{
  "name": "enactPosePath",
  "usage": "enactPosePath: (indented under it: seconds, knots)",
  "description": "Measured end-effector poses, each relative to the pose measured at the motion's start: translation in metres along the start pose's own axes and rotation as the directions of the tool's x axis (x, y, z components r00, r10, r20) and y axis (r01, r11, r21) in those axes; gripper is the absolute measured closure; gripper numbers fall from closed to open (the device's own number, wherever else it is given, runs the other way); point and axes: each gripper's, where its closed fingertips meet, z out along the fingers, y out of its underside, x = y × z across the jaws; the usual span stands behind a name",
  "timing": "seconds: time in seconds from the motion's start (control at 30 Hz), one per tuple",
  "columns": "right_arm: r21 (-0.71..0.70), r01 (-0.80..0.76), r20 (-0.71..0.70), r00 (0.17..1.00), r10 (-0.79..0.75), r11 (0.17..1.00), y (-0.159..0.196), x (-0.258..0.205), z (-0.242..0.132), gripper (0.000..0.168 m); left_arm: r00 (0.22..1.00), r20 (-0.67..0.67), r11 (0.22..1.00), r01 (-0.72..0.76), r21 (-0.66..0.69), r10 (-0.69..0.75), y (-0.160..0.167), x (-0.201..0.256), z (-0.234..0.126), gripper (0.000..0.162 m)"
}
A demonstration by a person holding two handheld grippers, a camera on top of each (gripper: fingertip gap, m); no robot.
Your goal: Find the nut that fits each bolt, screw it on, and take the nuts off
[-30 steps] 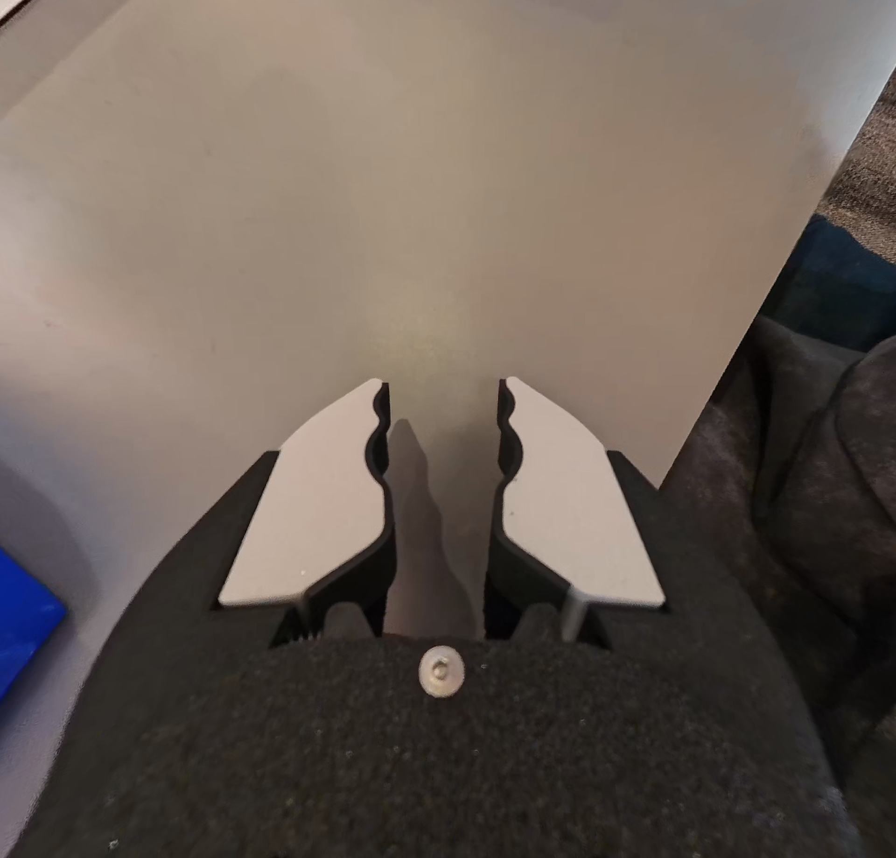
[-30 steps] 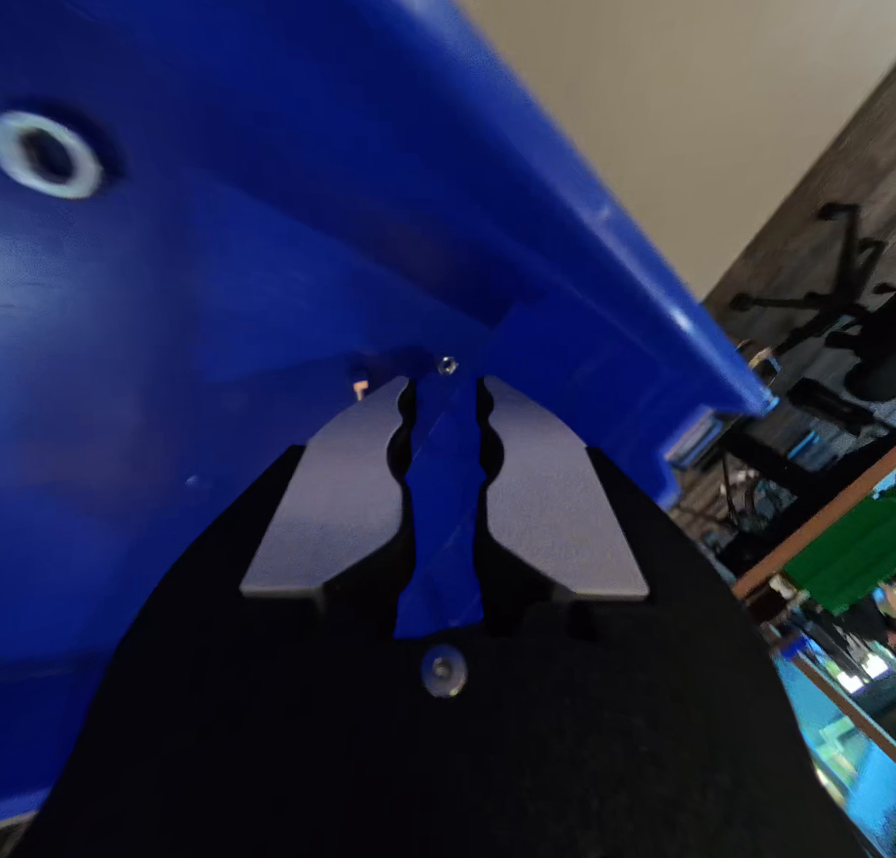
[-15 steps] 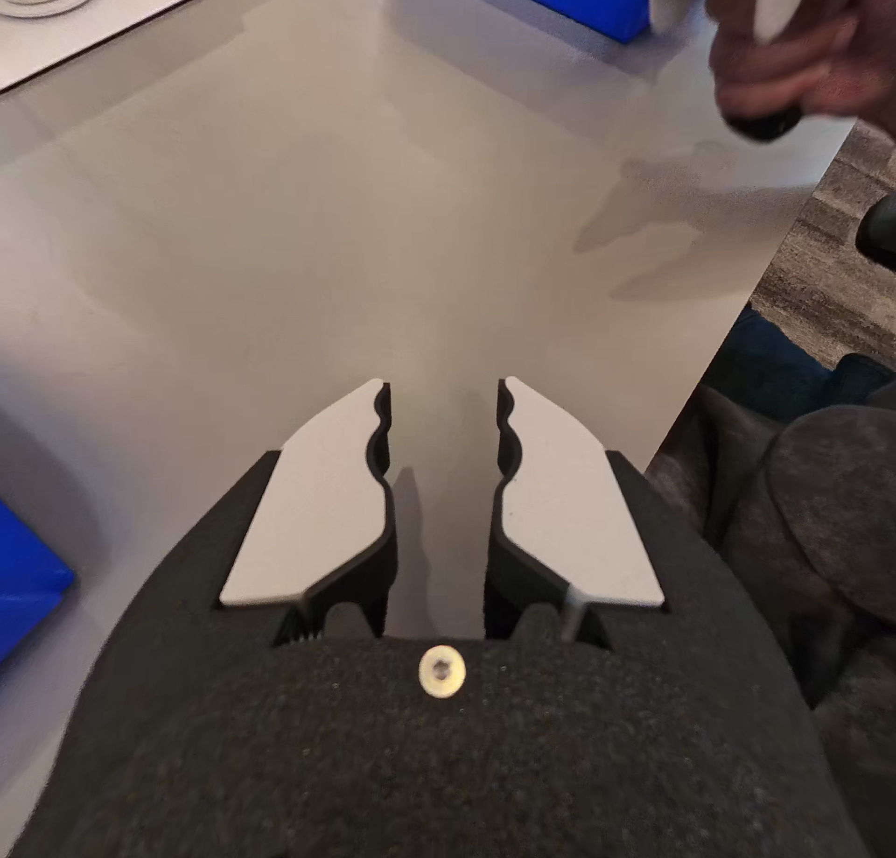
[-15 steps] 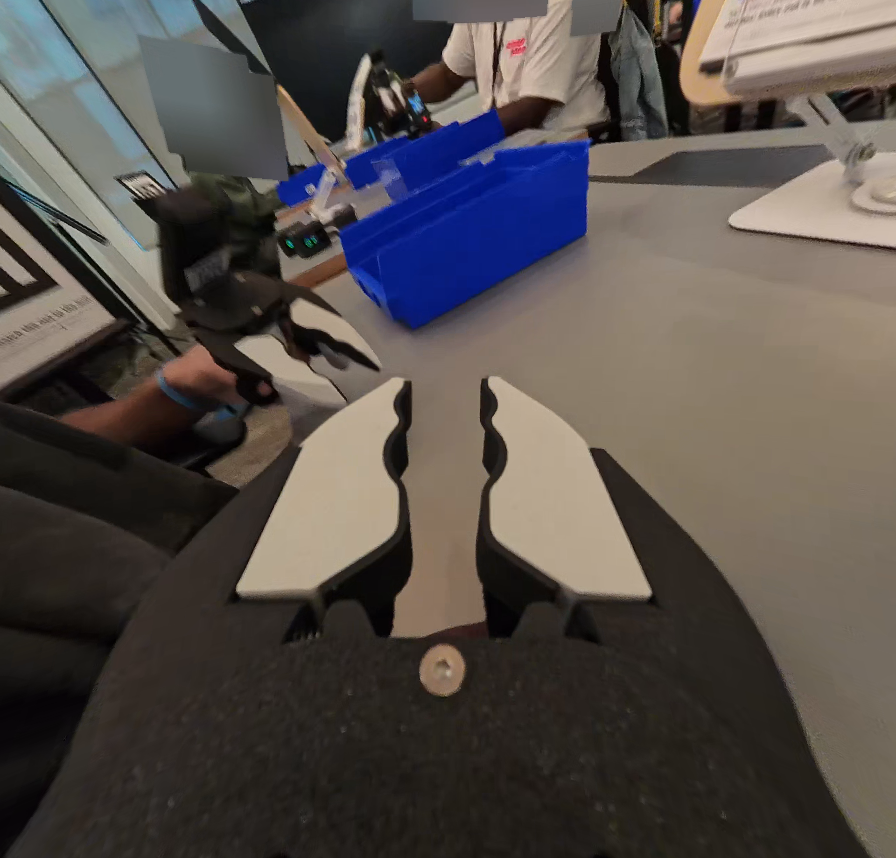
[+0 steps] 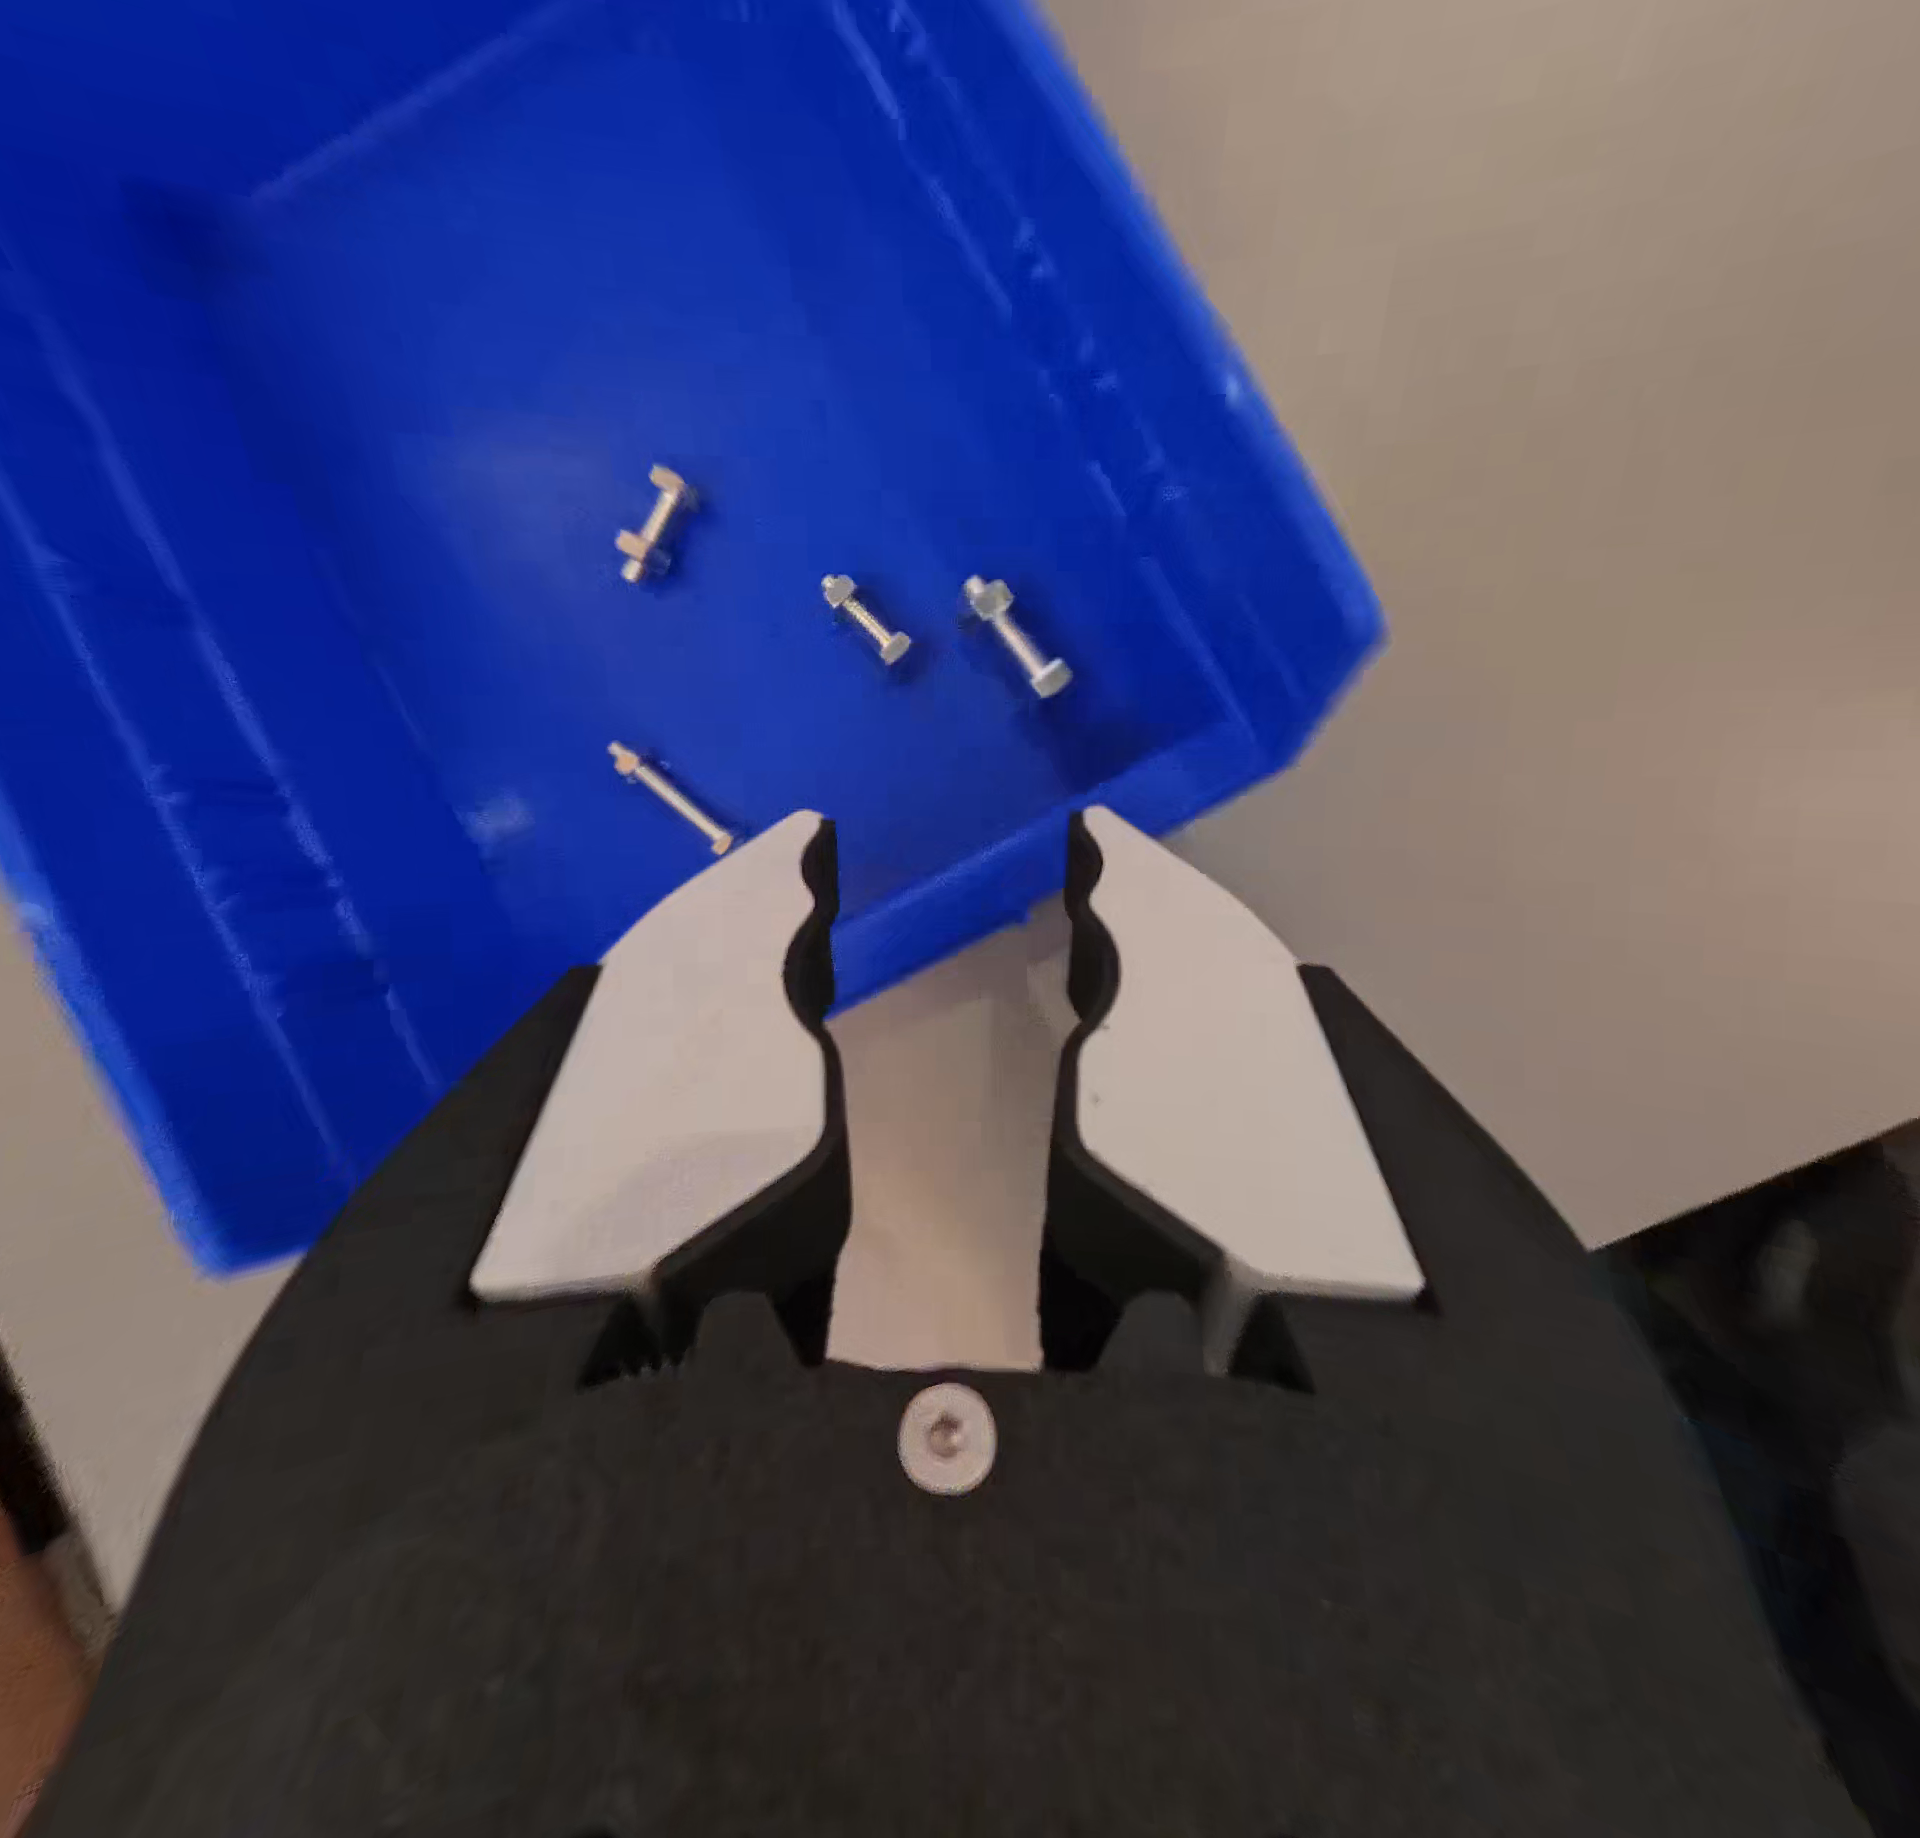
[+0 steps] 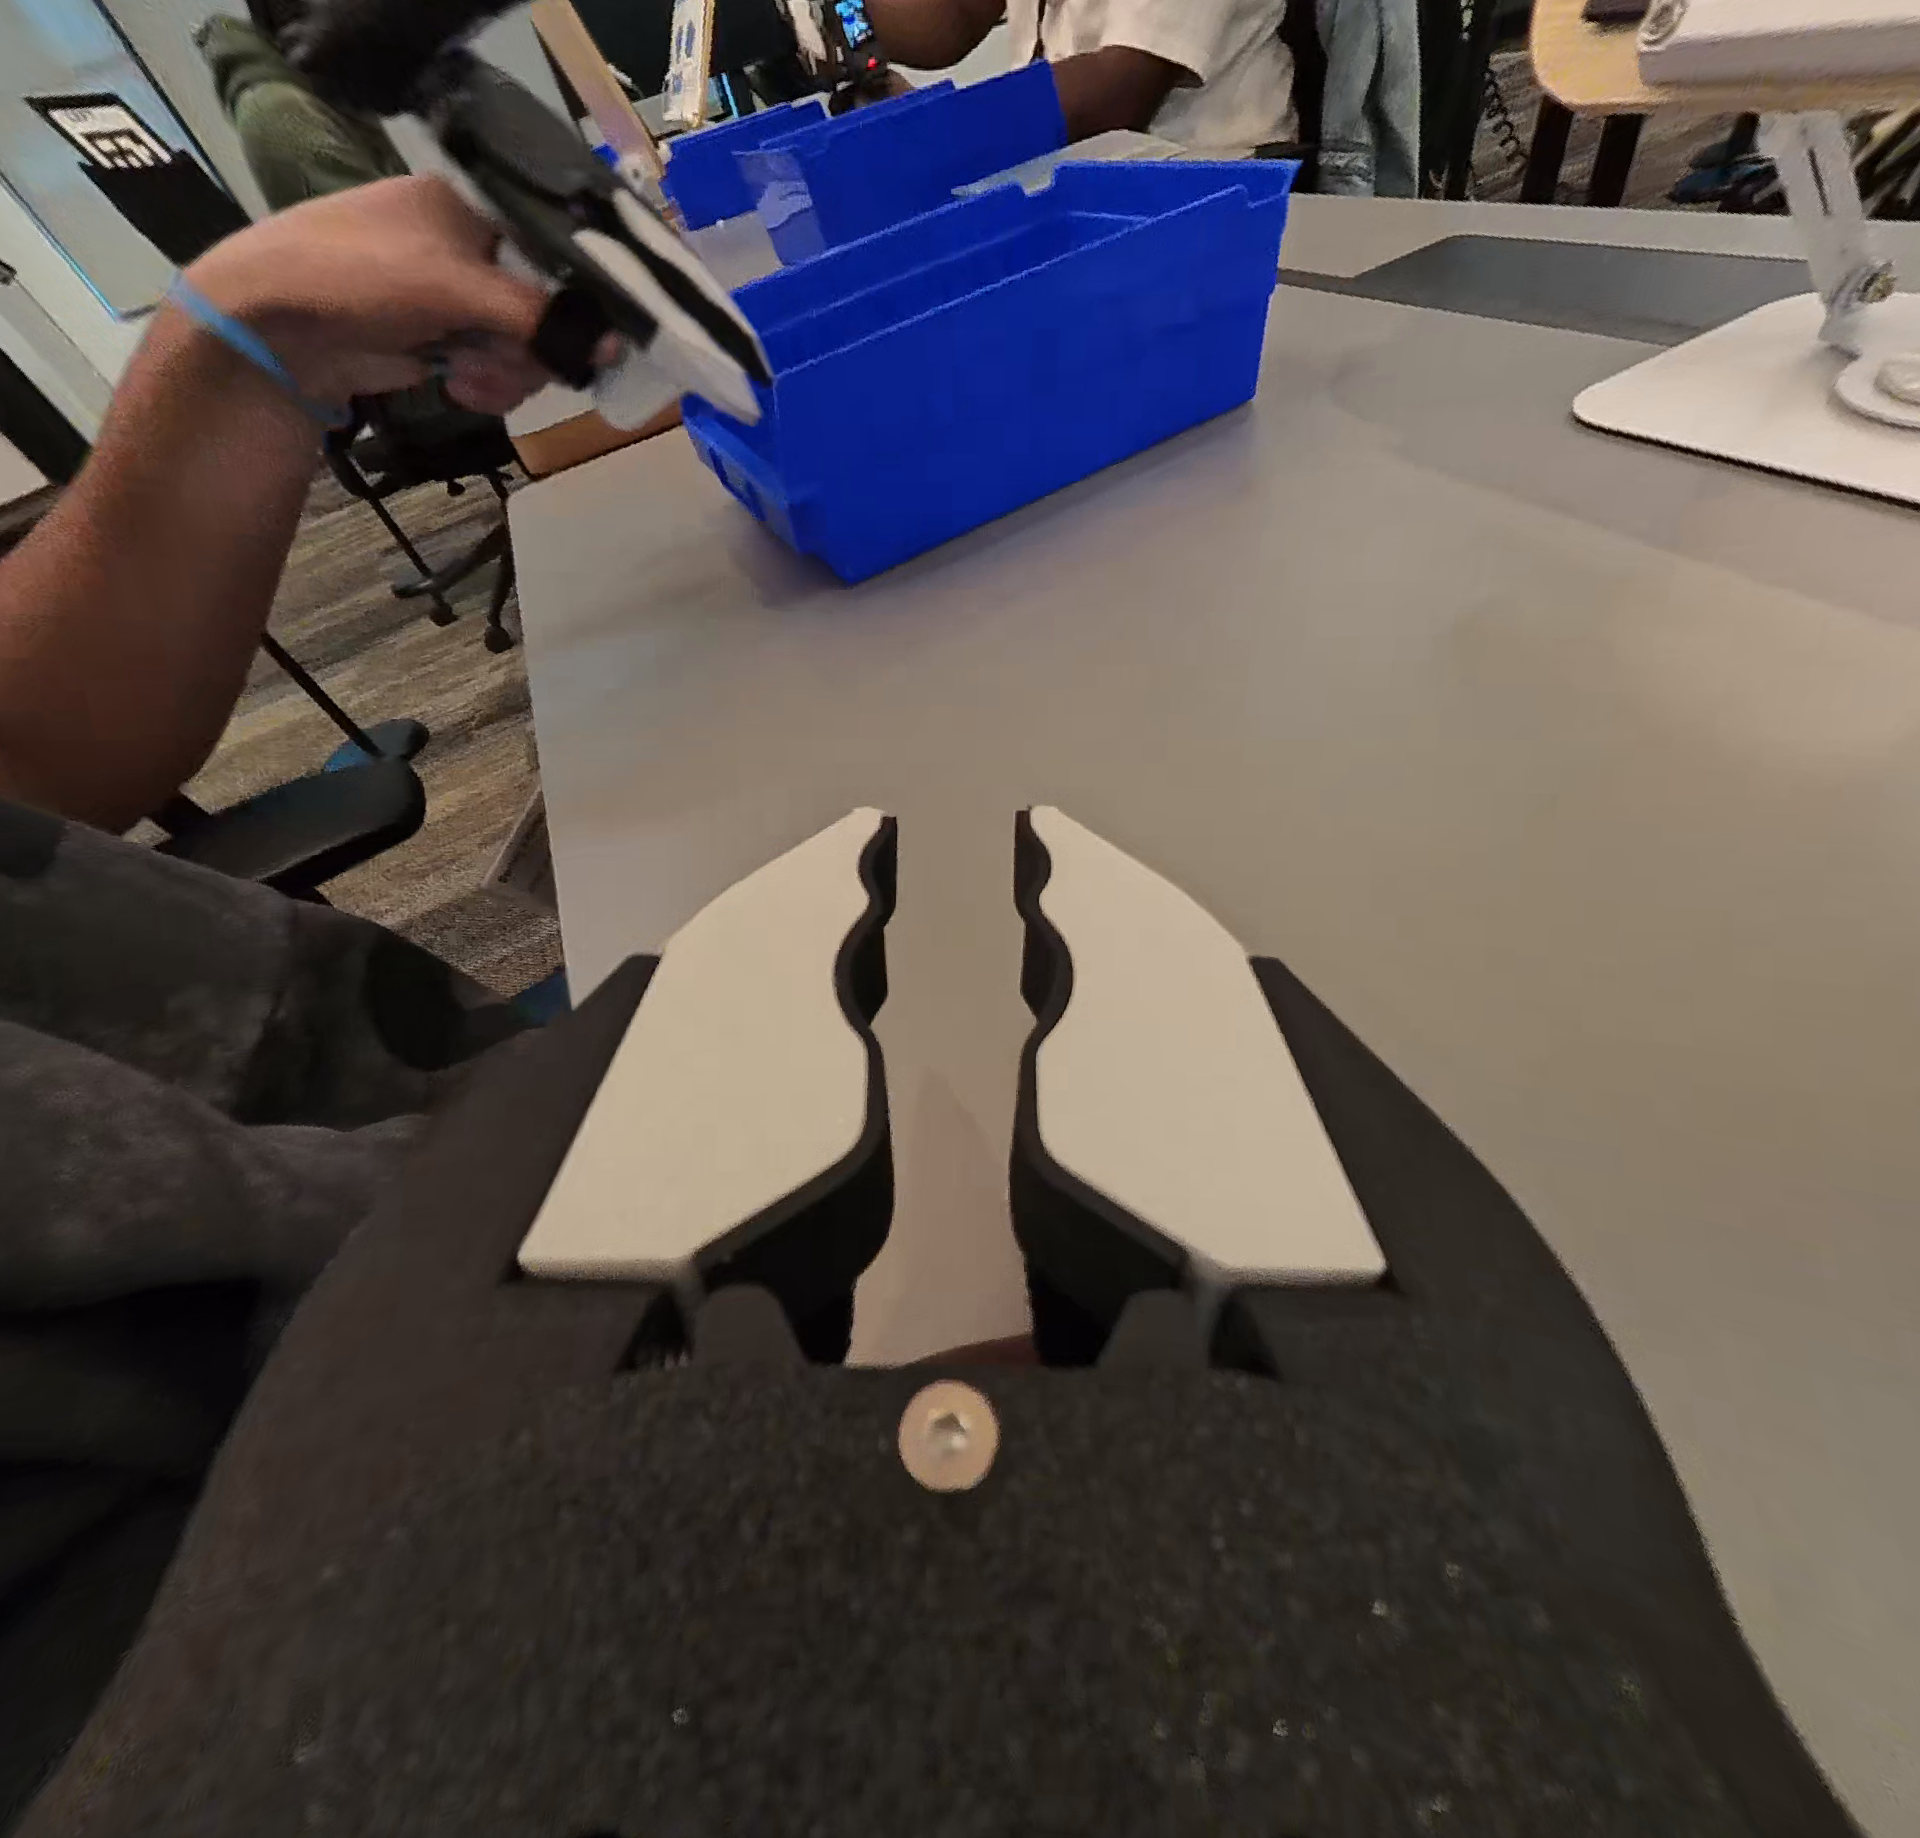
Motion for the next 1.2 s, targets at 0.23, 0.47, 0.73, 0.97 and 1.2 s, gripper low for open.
enactPosePath:
  seconds: [0.23, 0.47, 0.73, 0.97, 1.2]
  knots:
    - [-0.029, 0.049, 0.03, 0.998, -0.048, 0.998, 0.004, -0.013, 0.003, 0.147, 0.987, -0.088, 0.953, 0.106, -0.284, -0.136, -0.005, -0.016, 0.064, 0.124]
    - [-0.039, 0.094, 0.039, 0.995, -0.092, 0.995, 0.006, -0.014, -0.001, 0.149, 0.96, -0.132, 0.923, 0.191, -0.335, -0.246, -0.004, -0.014, 0.08, 0.13]
    - [-0.025, 0.087, 0.038, 0.996, -0.086, 0.996, 0.001, -0.01, -0.006, 0.15, 0.965, -0.121, 0.925, 0.182, -0.333, -0.234, 0.0, -0.022, 0.084, 0.148]
    - [-0.044, 0.102, -0.001, 0.995, -0.102, 0.994, 0.003, -0.005, -0.008, 0.15, 0.993, -0.101, 0.998, -0.05, 0.043, 0.054, -0.028, -0.012, 0.04, 0.148]
    - [-0.08, -0.045, 0.08, 0.995, 0.052, 0.996, -0.016, 0.007, 0.009, 0.146, 0.89, -0.155, 0.739, -0.246, 0.627, 0.428, -0.094, 0.126, -0.041, 0.149]
